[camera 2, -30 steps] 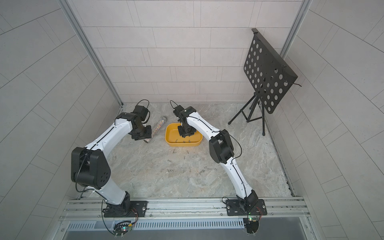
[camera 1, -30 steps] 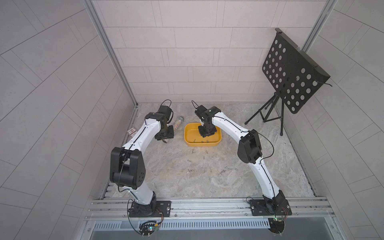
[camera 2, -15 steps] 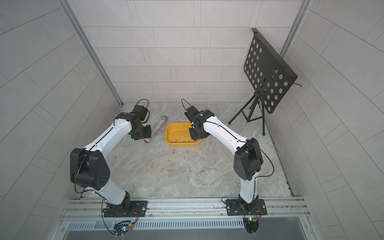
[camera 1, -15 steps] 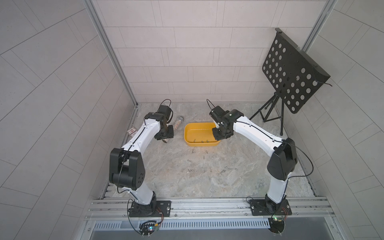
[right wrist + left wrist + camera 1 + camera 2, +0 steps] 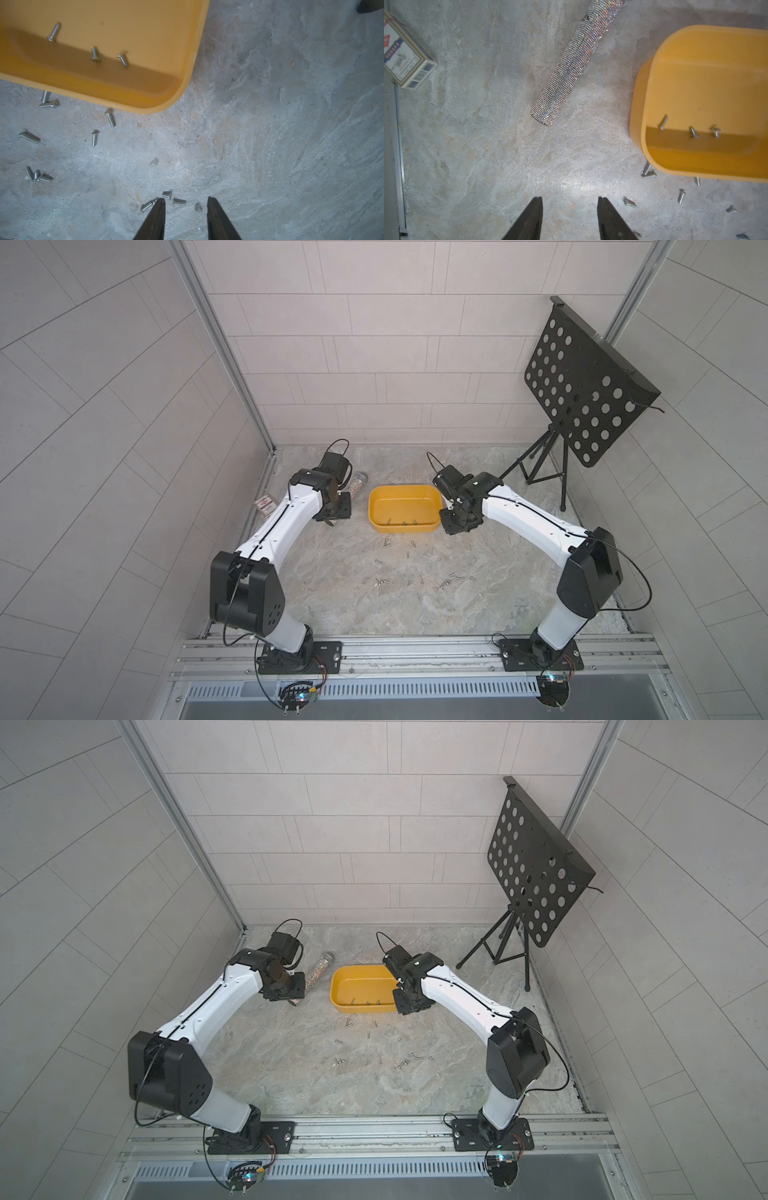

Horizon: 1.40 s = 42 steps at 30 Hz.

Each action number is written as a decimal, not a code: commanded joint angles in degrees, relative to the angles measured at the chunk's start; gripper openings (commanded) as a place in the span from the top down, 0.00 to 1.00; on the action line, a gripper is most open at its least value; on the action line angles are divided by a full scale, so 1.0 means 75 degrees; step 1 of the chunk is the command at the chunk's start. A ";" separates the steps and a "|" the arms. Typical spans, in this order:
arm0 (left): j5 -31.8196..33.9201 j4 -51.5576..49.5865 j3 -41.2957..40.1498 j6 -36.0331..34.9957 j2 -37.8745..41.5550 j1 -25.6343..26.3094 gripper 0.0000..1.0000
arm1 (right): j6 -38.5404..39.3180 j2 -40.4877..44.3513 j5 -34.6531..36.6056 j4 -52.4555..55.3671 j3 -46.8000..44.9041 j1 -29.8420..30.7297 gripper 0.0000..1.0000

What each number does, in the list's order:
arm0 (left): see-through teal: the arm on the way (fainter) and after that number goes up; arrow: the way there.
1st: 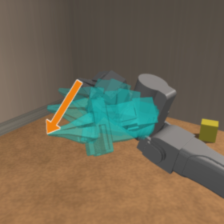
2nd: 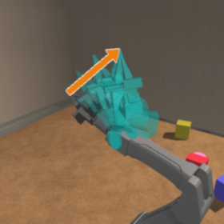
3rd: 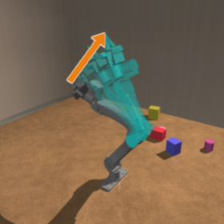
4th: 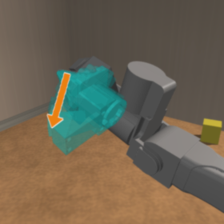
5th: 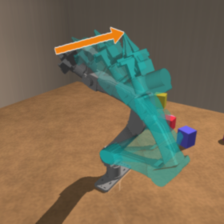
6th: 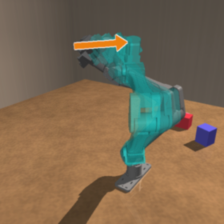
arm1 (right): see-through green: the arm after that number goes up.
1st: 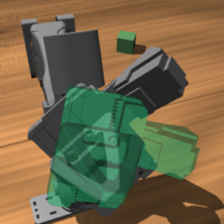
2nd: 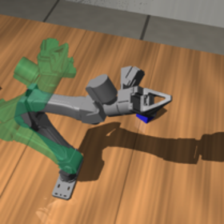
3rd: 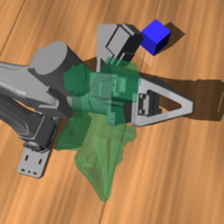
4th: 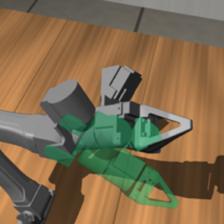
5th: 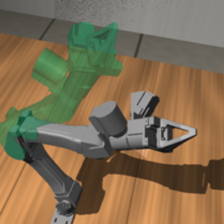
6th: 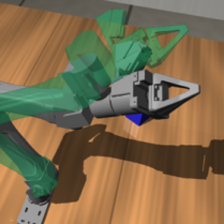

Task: Put the screws on the desktop into the storage box
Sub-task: Pick up the screw from the center of the board.

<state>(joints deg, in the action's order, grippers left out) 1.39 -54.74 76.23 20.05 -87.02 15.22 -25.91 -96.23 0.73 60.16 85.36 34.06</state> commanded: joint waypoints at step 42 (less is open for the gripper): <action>0.0187 0.0770 -0.2422 0.2540 0.0023 0.2982 0.29 | 0.0273 0.1099 -0.0390 -0.0220 -0.0730 -0.0863 0.57</action>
<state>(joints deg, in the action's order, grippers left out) 2.76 -50.41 58.33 38.17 -85.56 37.17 -24.60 -89.34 -2.35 58.04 78.78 28.03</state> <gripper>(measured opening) 0.715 0.434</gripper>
